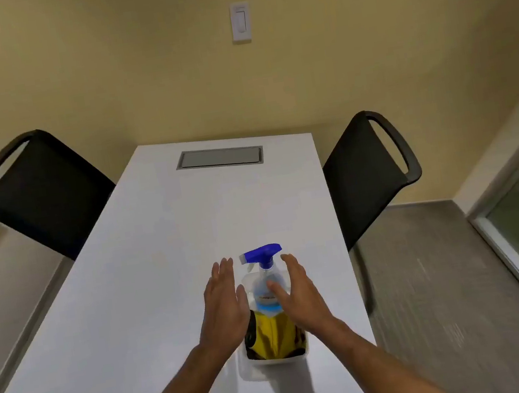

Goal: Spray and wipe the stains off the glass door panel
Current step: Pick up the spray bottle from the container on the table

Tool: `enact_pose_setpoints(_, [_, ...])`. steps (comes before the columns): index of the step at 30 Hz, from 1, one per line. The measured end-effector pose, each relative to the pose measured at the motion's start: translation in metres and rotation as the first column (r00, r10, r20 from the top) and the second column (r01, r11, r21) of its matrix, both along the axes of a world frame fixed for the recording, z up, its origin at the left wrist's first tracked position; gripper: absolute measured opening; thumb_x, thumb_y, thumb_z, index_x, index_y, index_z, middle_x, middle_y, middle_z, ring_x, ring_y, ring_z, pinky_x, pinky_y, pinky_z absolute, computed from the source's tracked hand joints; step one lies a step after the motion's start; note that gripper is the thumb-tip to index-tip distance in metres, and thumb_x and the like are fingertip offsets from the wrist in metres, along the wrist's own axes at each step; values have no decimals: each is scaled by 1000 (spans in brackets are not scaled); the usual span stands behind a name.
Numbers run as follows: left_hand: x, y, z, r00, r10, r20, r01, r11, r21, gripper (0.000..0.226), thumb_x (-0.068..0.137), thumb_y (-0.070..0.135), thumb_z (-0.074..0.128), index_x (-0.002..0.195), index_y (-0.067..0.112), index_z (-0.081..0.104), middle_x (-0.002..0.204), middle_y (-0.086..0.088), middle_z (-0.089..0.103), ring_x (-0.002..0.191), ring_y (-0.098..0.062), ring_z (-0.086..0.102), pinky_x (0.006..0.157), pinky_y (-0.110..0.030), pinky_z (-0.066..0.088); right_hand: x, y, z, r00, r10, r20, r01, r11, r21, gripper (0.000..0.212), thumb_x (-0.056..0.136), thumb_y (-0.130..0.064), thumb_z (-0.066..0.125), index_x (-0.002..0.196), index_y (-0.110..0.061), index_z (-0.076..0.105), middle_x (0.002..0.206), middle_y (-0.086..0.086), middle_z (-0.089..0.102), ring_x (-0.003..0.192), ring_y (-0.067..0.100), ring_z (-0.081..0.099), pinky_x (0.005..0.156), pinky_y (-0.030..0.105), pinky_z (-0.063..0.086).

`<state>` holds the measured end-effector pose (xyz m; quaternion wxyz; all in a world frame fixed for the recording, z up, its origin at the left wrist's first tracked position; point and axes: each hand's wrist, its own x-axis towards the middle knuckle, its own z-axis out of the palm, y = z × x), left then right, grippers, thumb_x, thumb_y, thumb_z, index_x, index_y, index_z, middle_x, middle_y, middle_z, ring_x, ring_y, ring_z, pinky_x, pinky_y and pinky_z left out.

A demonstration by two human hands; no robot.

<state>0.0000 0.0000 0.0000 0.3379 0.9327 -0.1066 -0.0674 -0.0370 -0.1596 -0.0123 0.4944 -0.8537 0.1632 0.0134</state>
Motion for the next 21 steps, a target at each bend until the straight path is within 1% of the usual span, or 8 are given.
enact_pose_setpoints(5, [7, -6, -13, 998, -18, -59, 12, 996, -90, 58, 109, 25, 35, 162, 23, 13, 172, 2, 14, 160, -16, 9, 127, -34, 15, 24, -2, -14, 998, -22, -53, 26, 996, 80, 64, 101, -40, 58, 155, -27, 28, 159, 2, 41, 139, 24, 50, 110, 39, 47])
enact_pose_setpoints(9, [9, -9, -19, 996, -27, -89, 14, 989, -148, 58, 109, 26, 35, 162, 23, 13, 172, 3, 15, 160, -15, 11, 125, -29, 15, 36, 1, -21, 996, -38, -80, 49, 990, 132, 61, 100, -35, 62, 153, -20, 37, 151, 2, 49, 137, 24, 51, 107, 34, 47])
enact_pose_setpoints(12, [11, -10, -22, 995, -32, -91, 17, 987, -158, 58, 109, 28, 37, 162, 24, 14, 172, 3, 17, 160, -15, 13, 122, -26, 14, 44, 1, -27, 995, -56, -78, 67, 987, 147, 58, 98, -31, 66, 149, -18, 43, 147, 3, 54, 132, 23, 55, 100, 29, 47])
enact_pose_setpoints(15, [12, -9, -20, 995, -40, -89, 25, 987, -162, 56, 109, 26, 38, 161, 25, 17, 171, 4, 19, 159, -15, 15, 120, -24, 14, 48, 2, -29, 995, -75, -73, 86, 983, 162, 54, 96, -28, 70, 144, -17, 49, 141, 3, 60, 126, 23, 59, 97, 28, 49])
enact_pose_setpoints(16, [12, -9, -19, 995, -52, -82, 37, 985, -168, 55, 109, 25, 39, 160, 25, 19, 170, 5, 21, 159, -15, 16, 120, -24, 14, 49, 1, -28, 995, -75, -64, 85, 983, 163, 50, 95, -27, 71, 140, -17, 51, 136, 2, 63, 121, 22, 62, 93, 22, 52])
enact_pose_setpoints(18, [11, -8, -18, 995, -85, -59, 74, 982, -177, 53, 109, 24, 39, 159, 25, 23, 169, 5, 25, 159, -14, 16, 121, -25, 15, 47, 1, -25, 996, -71, -60, 80, 983, 167, 40, 95, -25, 71, 130, -19, 55, 120, -3, 65, 106, 16, 63, 72, 5, 50])
enact_pose_setpoints(19, [11, -8, -18, 994, -97, -52, 86, 980, -182, 53, 109, 23, 39, 159, 25, 25, 168, 6, 26, 159, -13, 17, 122, -25, 16, 47, 1, -24, 996, -71, -56, 79, 983, 168, 33, 95, -25, 71, 124, -21, 56, 114, -5, 63, 100, 14, 62, 63, 2, 47])
enact_pose_setpoints(21, [11, -8, -18, 993, -102, -55, 89, 975, -204, 52, 108, 28, 39, 159, 26, 28, 168, 5, 29, 158, -13, 20, 126, -30, 20, 44, 1, -20, 997, -68, -36, 73, 984, 162, 28, 95, -25, 71, 117, -28, 53, 110, -8, 62, 96, 13, 61, 61, 3, 45])
